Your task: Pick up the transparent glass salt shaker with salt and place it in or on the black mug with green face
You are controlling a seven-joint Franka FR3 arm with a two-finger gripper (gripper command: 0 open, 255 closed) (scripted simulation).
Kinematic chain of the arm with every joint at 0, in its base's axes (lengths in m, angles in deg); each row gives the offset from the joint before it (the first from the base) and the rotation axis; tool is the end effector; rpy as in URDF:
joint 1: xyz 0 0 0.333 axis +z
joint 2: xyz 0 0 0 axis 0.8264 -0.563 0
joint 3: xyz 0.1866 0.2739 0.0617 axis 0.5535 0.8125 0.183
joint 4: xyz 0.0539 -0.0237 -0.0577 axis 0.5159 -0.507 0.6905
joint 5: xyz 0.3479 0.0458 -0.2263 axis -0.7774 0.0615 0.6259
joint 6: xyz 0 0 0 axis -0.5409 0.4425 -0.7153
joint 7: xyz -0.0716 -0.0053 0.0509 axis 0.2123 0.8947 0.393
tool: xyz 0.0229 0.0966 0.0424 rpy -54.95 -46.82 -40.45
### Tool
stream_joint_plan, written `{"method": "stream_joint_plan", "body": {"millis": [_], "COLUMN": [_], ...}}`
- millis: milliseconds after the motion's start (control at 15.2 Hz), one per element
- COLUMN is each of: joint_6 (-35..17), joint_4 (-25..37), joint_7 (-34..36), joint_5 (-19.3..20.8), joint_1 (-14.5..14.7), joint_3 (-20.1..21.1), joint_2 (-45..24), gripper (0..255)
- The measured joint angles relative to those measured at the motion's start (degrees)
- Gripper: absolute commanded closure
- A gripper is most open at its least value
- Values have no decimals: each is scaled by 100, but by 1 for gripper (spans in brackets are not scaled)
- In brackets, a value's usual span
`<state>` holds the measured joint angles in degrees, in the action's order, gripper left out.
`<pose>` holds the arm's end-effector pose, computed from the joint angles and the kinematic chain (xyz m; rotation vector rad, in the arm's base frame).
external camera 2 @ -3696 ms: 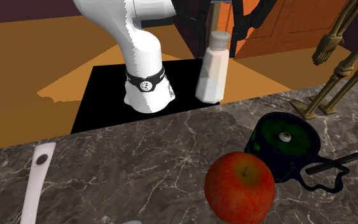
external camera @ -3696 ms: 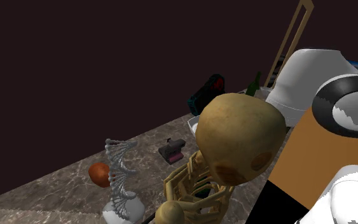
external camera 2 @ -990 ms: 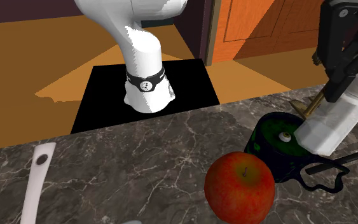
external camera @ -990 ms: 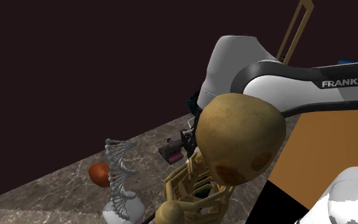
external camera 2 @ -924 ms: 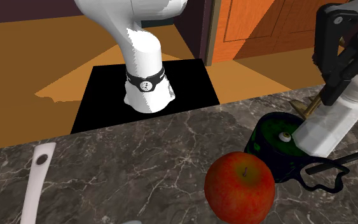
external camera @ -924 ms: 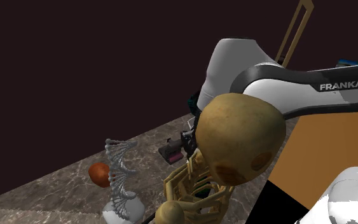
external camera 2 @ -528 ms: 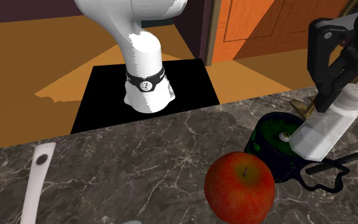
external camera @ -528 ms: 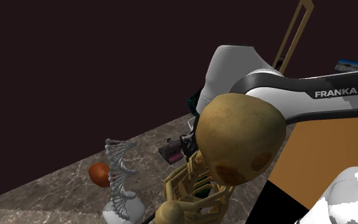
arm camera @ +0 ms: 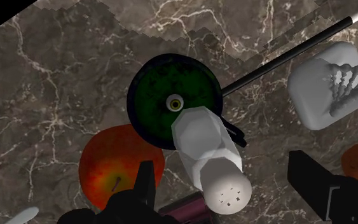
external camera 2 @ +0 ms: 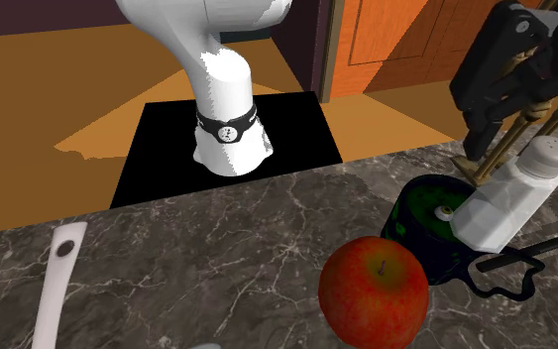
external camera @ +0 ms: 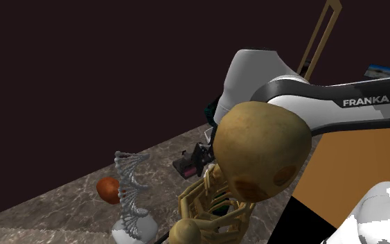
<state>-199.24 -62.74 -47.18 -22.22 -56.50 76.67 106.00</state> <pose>0.3667 0.2581 0.4722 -3.0215 0.5422 -0.0394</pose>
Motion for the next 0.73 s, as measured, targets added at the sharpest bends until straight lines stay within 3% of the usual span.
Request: {"method": "stream_joint_plan", "body": {"millis": [396,726], "joint_6": [686,769], "joint_4": [490,547], "joint_7": [-9,-7], "joint_5": [61,69], "joint_1": [-11,-12], "joint_3": [-192,-210], "joint_2": [201,218], "gripper": [0,0]}}
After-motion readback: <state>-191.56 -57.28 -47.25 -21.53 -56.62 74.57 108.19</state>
